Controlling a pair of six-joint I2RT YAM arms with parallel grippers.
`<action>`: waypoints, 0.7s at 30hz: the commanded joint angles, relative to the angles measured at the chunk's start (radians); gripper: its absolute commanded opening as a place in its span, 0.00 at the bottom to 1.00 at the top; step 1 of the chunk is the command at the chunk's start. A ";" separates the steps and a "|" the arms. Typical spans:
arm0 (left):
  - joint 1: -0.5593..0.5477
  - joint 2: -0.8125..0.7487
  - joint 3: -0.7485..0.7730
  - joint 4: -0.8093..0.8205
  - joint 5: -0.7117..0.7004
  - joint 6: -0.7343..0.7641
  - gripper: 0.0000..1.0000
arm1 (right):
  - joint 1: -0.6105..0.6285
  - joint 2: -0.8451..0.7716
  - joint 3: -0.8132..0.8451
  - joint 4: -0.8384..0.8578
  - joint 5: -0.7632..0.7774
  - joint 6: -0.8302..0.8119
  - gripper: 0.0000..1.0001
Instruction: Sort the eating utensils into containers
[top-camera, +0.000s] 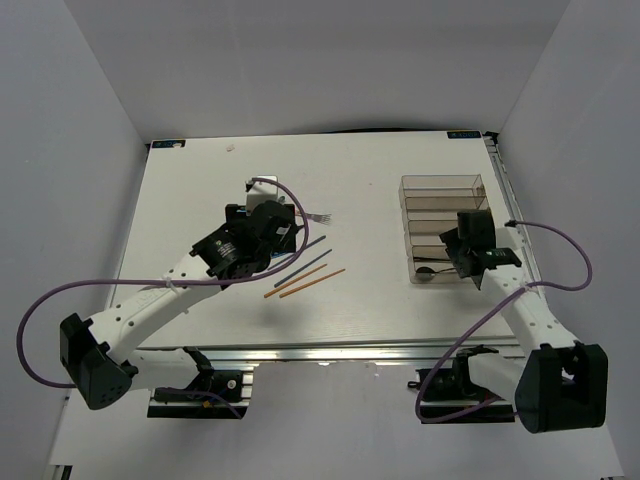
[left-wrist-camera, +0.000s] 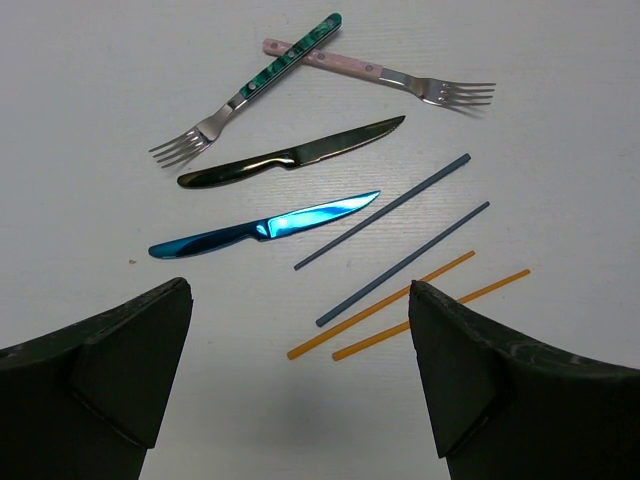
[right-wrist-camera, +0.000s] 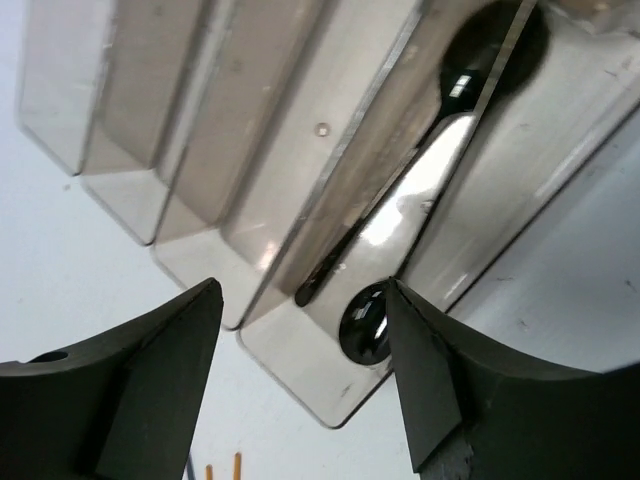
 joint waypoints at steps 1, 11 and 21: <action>0.010 -0.029 -0.020 0.014 -0.036 0.019 0.98 | 0.000 -0.046 0.051 0.076 -0.055 -0.112 0.72; 0.015 0.081 -0.005 0.055 0.367 0.186 0.98 | 0.045 -0.043 0.209 0.045 -0.328 -0.626 0.89; -0.008 0.397 0.041 0.104 0.539 0.256 0.85 | 0.068 -0.154 0.246 -0.074 -0.504 -0.786 0.86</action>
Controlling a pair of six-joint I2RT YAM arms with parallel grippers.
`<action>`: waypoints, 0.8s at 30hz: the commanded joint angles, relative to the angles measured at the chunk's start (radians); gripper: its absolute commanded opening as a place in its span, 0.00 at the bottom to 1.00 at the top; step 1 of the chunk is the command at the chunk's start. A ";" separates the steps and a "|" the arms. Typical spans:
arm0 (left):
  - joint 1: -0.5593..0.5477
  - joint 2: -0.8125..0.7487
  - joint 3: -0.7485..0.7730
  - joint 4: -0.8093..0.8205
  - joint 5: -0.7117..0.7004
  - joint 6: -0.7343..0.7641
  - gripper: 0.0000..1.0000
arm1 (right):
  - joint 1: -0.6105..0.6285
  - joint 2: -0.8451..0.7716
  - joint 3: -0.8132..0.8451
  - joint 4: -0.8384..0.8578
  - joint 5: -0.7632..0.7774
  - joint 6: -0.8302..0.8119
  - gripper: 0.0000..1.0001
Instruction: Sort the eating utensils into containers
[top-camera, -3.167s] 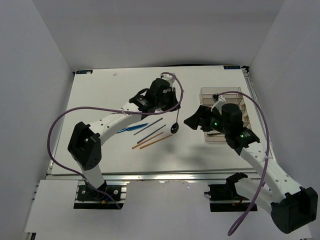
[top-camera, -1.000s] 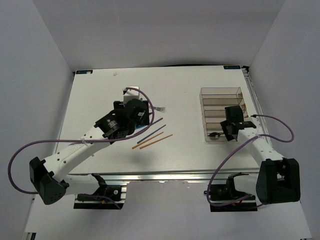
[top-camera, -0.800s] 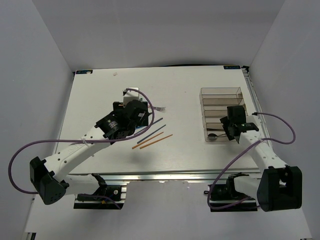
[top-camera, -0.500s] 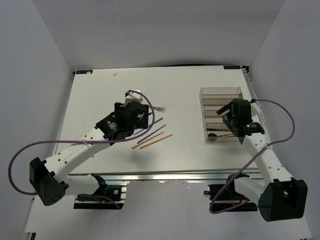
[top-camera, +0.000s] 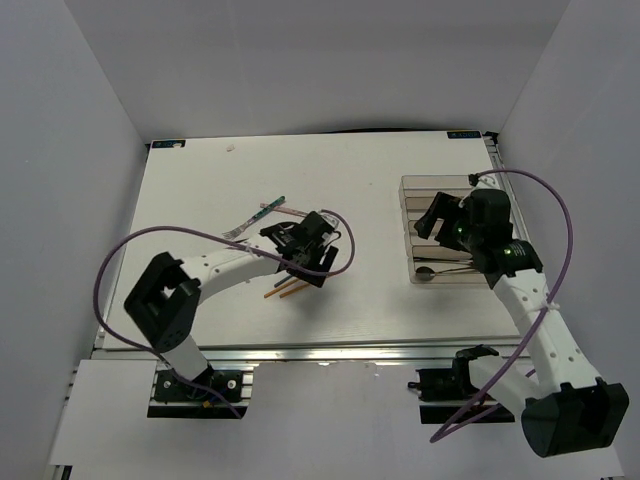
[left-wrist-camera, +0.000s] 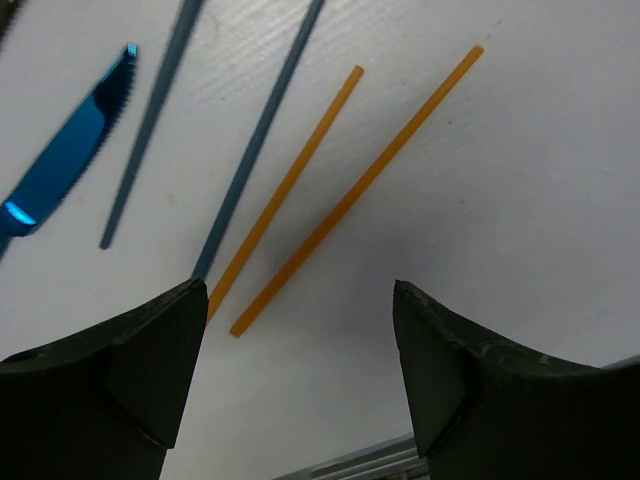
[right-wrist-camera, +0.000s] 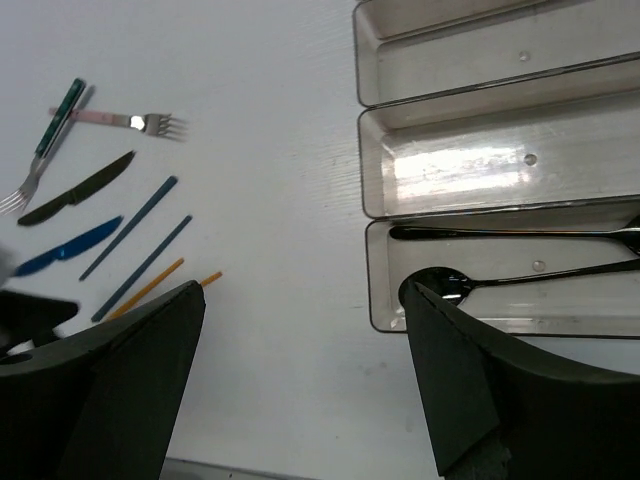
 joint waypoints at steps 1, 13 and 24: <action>-0.006 0.051 0.046 0.048 0.081 0.034 0.83 | 0.011 -0.063 0.032 -0.034 -0.110 -0.067 0.85; -0.006 0.188 0.029 0.085 0.148 0.062 0.55 | 0.015 -0.112 0.070 -0.091 -0.138 -0.090 0.84; -0.006 0.287 0.011 0.085 0.168 0.056 0.36 | 0.015 -0.123 0.115 -0.113 -0.152 -0.088 0.84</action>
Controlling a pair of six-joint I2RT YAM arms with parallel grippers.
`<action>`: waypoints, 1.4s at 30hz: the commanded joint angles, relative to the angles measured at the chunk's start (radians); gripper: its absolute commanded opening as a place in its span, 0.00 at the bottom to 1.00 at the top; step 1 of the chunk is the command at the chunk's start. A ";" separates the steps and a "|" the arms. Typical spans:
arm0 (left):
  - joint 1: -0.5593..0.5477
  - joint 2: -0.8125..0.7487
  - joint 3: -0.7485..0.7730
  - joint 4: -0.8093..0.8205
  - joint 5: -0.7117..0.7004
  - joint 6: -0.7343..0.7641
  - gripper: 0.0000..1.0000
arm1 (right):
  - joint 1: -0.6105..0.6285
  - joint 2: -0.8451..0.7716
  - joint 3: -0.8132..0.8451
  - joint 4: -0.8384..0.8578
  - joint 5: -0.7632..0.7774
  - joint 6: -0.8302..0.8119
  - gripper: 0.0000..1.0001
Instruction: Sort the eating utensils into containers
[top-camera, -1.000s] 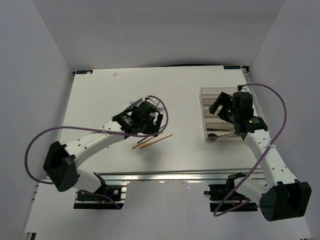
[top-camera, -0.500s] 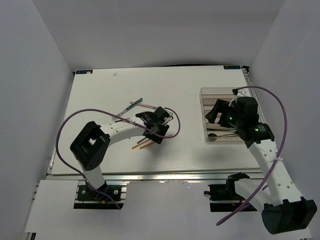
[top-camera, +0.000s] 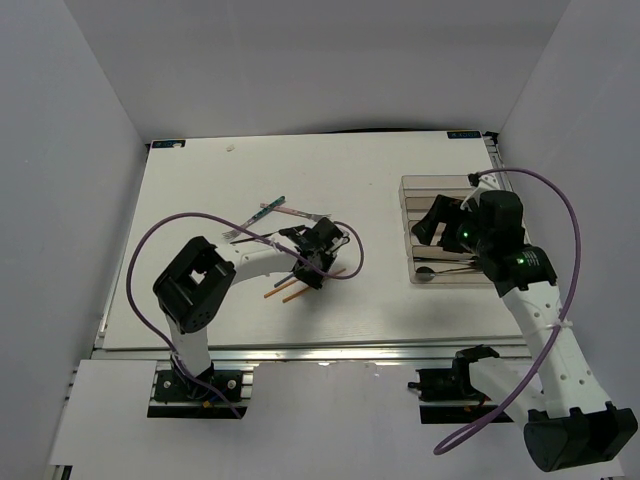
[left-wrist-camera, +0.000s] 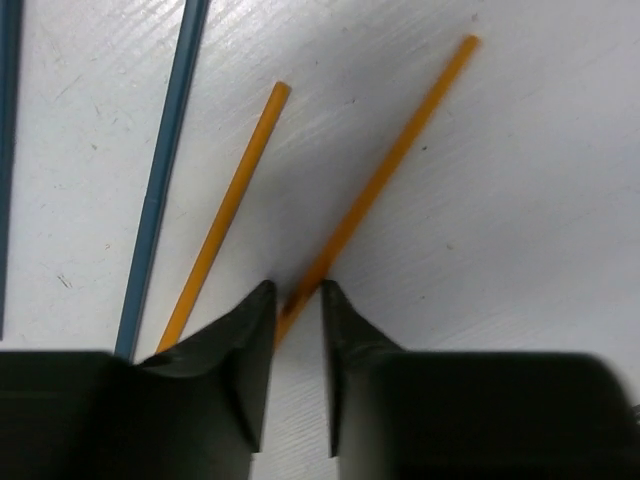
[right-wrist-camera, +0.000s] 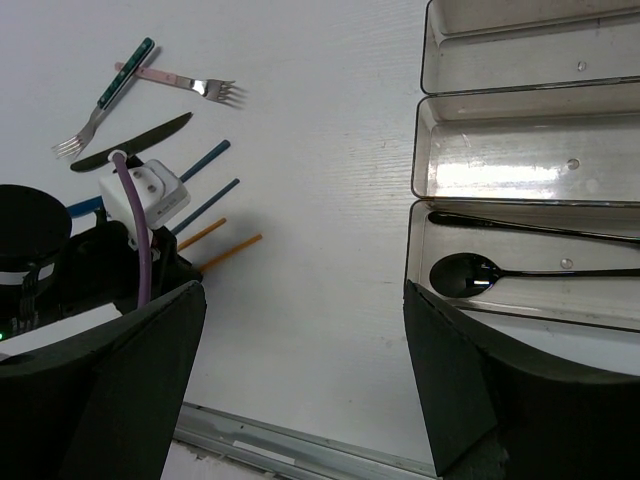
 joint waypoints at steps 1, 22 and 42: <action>-0.004 0.048 -0.006 -0.008 0.030 -0.006 0.31 | 0.003 -0.022 0.060 -0.007 -0.017 -0.022 0.84; -0.071 -0.176 0.138 0.139 -0.029 -0.332 0.00 | 0.002 -0.161 -0.262 0.402 -0.433 0.194 0.88; -0.071 -0.272 0.166 0.450 0.171 -0.644 0.00 | 0.221 0.064 -0.290 0.570 -0.331 0.093 0.60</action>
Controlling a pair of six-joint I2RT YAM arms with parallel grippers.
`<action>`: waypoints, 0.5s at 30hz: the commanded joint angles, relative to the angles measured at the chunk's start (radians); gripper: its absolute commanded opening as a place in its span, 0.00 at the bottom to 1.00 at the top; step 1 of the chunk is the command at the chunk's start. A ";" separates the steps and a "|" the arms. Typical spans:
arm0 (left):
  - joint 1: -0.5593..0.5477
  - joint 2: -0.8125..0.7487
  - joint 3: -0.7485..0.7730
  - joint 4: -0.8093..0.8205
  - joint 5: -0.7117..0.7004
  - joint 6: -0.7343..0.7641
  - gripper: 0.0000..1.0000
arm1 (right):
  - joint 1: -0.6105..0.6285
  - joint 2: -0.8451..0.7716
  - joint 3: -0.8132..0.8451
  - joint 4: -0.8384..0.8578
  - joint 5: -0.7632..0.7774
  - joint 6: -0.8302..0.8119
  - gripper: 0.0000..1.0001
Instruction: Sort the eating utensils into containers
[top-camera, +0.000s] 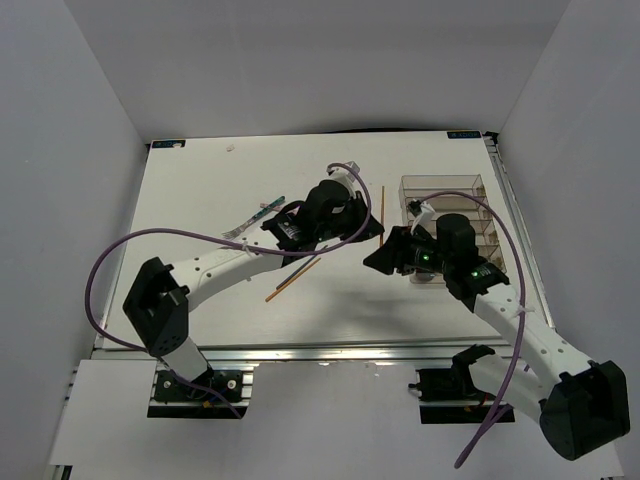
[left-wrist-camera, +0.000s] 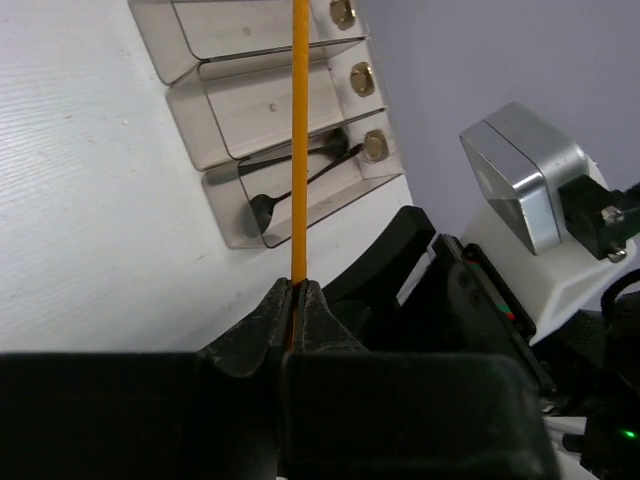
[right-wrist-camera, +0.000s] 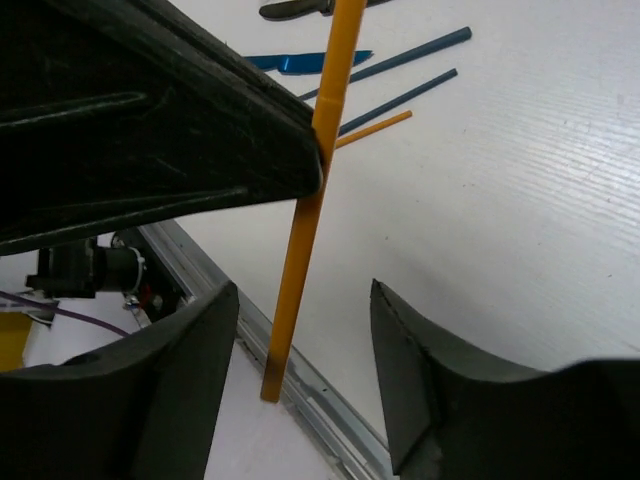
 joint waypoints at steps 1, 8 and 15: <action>0.000 -0.066 -0.007 0.055 0.063 -0.038 0.00 | 0.017 0.009 0.058 0.066 0.044 -0.016 0.57; 0.000 -0.053 0.011 0.020 0.092 -0.001 0.00 | 0.018 0.052 0.089 0.112 0.125 0.048 0.00; 0.001 -0.090 0.226 -0.343 -0.320 0.208 0.98 | -0.014 0.070 0.095 -0.056 0.464 0.261 0.00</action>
